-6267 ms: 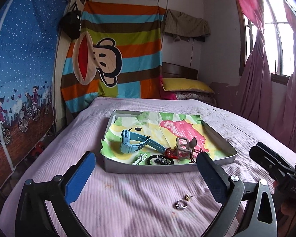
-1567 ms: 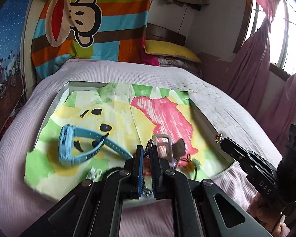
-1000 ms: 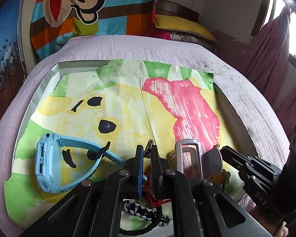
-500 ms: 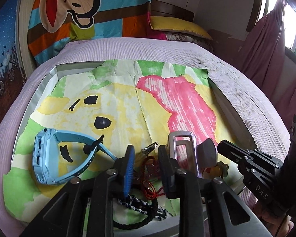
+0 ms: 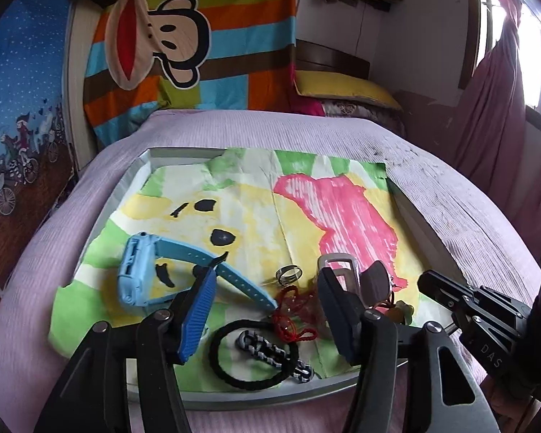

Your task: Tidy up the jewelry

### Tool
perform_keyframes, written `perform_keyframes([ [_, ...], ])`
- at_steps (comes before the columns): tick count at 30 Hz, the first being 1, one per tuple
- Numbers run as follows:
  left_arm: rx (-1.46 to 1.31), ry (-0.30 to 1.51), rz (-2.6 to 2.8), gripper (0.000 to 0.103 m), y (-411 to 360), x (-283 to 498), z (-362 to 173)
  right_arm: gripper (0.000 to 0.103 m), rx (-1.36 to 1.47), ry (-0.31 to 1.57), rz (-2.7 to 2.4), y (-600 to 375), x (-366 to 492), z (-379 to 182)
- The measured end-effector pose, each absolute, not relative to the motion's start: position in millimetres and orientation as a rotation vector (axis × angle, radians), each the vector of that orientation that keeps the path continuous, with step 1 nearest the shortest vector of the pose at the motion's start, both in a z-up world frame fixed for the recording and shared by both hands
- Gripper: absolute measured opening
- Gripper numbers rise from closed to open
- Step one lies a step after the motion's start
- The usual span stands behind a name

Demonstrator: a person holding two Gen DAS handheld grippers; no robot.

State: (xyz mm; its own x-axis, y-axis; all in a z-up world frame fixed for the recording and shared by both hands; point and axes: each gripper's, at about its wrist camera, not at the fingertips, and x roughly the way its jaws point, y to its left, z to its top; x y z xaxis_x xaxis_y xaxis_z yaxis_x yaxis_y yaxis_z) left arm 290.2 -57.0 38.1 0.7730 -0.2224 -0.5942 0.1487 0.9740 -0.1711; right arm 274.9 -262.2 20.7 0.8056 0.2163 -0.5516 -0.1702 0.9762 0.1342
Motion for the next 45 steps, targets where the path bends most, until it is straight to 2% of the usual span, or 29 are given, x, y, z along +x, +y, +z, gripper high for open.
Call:
perform_keyframes([
  [6,-0.134,0.614,-0.168,0.074,-48,276,41,0.002,0.078,0.565,0.198,-263,260,28],
  [7,-0.136,0.602,-0.165,0.076,-46,271,43,0.007,0.08,0.56,0.196,-263,257,29],
  [9,-0.138,0.586,-0.161,0.081,-45,266,44,0.027,0.09,0.548,0.192,-264,251,30],
  [10,-0.137,0.575,-0.158,0.082,-44,262,45,0.043,0.097,0.536,0.189,-264,247,32],
  [14,-0.137,0.559,-0.15,0.084,-39,251,47,0.045,0.102,0.503,0.19,-264,234,37],
  [18,-0.147,0.537,-0.14,0.091,-33,238,48,0.046,0.098,0.469,0.19,-262,219,43],
  [20,-0.148,0.527,-0.135,0.095,-31,233,49,0.056,0.1,0.454,0.187,-262,212,44],
  [21,-0.148,0.521,-0.128,0.098,-30,230,50,0.058,0.101,0.445,0.184,-261,208,46],
  [23,-0.15,0.503,-0.11,0.102,-27,222,51,0.07,0.101,0.423,0.179,-261,199,48],
  [29,-0.14,0.453,-0.074,0.103,-23,200,54,0.093,0.11,0.372,0.191,-260,176,54],
  [31,-0.131,0.436,-0.067,0.103,-22,192,55,0.094,0.108,0.354,0.193,-258,168,56],
  [34,-0.129,0.422,-0.063,0.103,-21,181,55,0.102,0.104,0.334,0.194,-255,156,58],
  [45,-0.115,0.38,-0.062,0.103,-17,132,53,0.102,0.103,0.326,0.193,-252,113,55],
])
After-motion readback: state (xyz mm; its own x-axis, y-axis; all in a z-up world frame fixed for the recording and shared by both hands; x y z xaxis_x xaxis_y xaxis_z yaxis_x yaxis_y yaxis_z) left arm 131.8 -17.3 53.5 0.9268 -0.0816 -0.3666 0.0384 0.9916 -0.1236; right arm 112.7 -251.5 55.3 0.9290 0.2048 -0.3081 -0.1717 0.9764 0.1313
